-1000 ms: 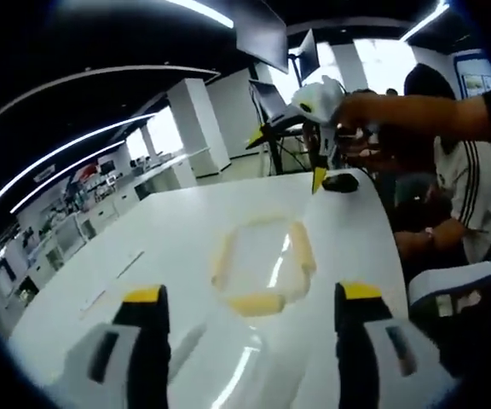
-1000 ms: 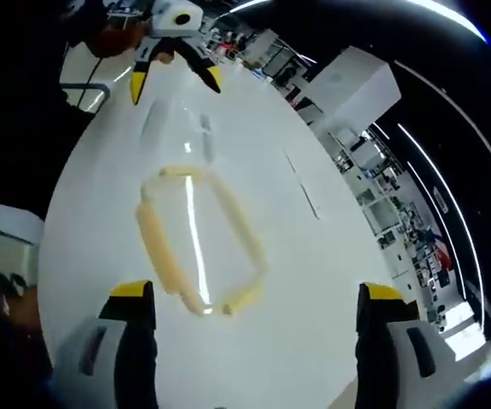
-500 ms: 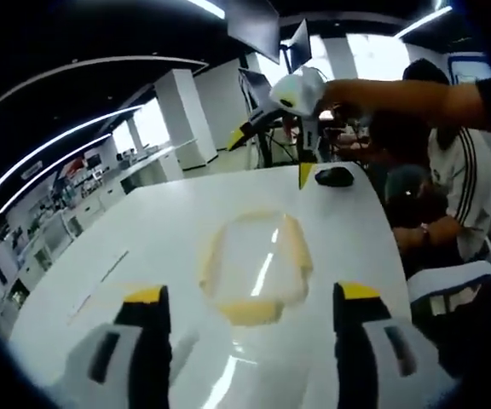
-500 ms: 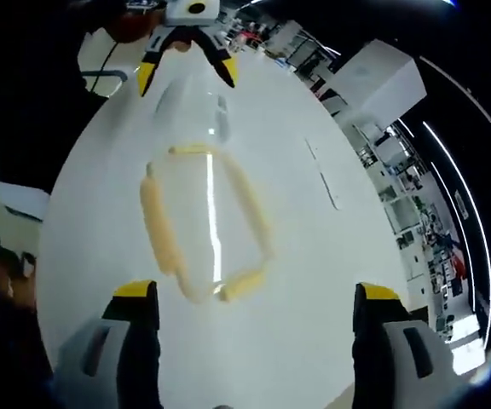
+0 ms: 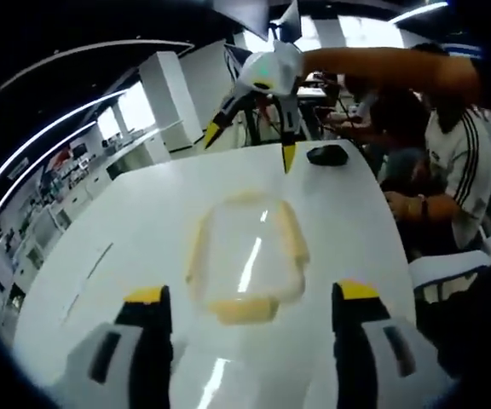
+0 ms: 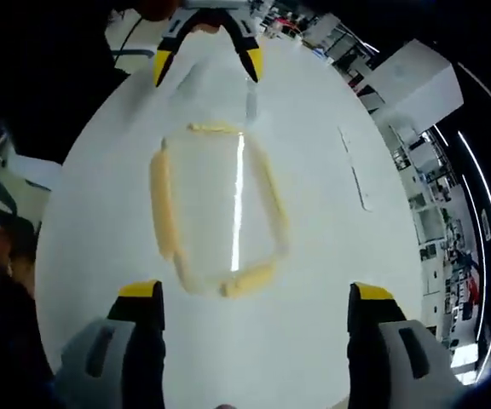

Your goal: Snap each plastic latch of the storage box into its locked position after aligning the lid with the box until every specified latch is closed and the lid sits flush.

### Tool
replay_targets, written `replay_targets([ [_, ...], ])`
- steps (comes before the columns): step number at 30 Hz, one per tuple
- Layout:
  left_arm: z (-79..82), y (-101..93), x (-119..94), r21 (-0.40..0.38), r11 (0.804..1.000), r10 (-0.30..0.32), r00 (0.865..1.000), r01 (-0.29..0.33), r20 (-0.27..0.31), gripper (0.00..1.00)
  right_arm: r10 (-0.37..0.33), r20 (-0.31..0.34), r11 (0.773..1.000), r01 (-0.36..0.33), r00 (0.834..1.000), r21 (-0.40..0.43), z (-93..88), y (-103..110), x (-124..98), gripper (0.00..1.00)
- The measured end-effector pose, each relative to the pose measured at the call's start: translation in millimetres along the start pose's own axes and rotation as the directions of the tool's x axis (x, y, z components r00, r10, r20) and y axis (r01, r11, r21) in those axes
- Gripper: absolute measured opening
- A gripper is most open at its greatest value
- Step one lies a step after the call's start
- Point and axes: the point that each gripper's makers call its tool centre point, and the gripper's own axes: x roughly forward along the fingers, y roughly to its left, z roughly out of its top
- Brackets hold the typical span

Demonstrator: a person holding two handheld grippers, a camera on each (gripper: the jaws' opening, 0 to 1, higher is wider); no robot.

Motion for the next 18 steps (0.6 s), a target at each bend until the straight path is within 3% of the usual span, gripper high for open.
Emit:
replay_targets([
  [14,-15.7,-0.7,19,-0.003,1.0,-0.026,0.997,0.026,-0.078,0.75,0.084,-0.047,0.994,-0.087,0.995,-0.066,-8.0,-2,22,0.81],
  [18,-16.3,-4.1,24,0.004,0.999,-0.041,0.995,0.042,-0.088,0.73,0.111,-0.088,0.99,-0.119,0.99,-0.081,-16.7,-3,31,0.79],
])
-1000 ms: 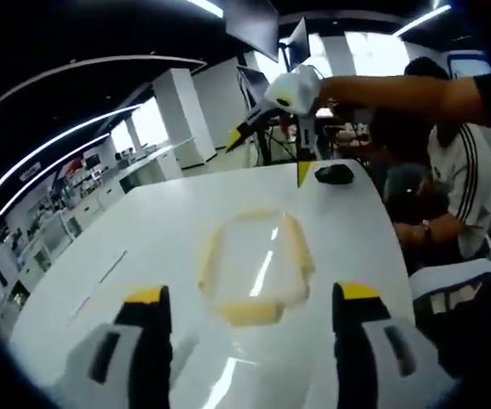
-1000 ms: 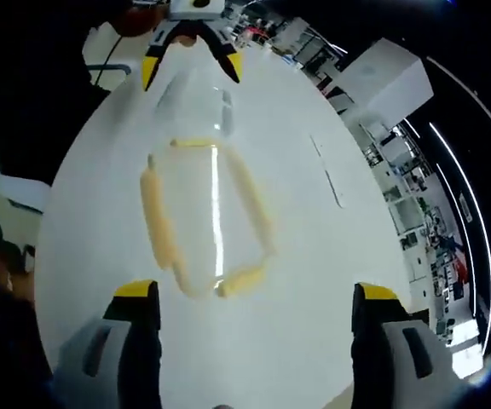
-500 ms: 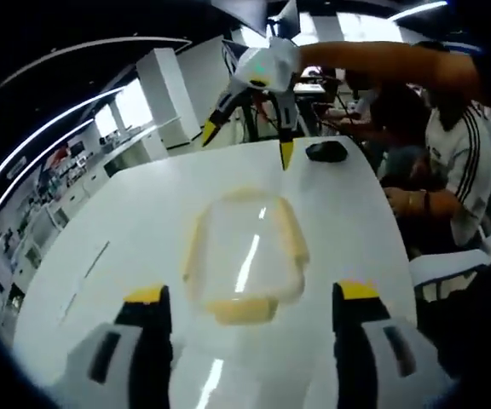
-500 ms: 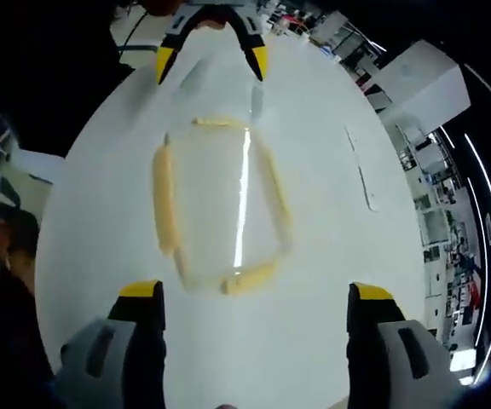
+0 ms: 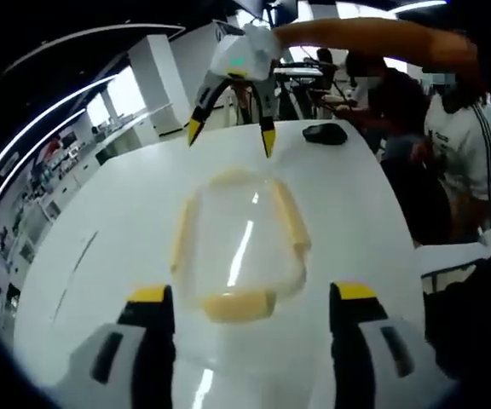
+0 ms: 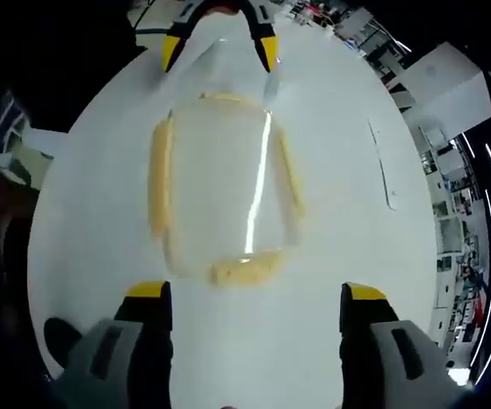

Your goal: Snap each plastic latch of the storage box into its locked position after aligning the lid with the box until every specified latch is closed and the lid sits flush.

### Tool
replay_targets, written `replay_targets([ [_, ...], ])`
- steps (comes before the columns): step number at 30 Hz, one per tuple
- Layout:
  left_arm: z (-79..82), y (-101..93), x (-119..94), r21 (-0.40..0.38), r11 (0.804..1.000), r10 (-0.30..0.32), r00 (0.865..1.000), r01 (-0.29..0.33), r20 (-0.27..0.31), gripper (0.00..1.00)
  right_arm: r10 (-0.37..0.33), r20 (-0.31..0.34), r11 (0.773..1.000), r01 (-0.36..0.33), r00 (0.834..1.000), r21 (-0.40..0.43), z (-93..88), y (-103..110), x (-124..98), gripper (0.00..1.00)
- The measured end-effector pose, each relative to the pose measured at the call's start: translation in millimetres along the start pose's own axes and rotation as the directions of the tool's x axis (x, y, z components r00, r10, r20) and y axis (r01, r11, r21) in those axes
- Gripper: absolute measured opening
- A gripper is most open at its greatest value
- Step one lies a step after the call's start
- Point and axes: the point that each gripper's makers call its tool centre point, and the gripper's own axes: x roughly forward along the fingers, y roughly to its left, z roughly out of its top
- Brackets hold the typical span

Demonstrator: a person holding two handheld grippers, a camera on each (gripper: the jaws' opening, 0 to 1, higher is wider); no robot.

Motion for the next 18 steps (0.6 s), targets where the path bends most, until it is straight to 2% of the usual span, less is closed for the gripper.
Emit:
replay_targets([
  [8,-3.7,-1.7,9,0.005,0.999,-0.033,0.999,0.033,-0.027,0.68,0.053,-0.018,0.999,-0.053,0.998,0.0,-7.6,-1,11,0.72],
  [14,-9.8,0.1,11,-0.005,0.998,-0.055,0.997,0.055,-0.048,0.66,0.105,-0.023,0.995,-0.105,0.994,0.005,-7.4,0,19,0.66],
  [18,-10.8,-0.8,12,-0.012,0.998,-0.065,0.997,0.065,-0.05,0.65,0.114,-0.025,0.994,-0.113,0.993,0.005,-7.0,0,20,0.61],
])
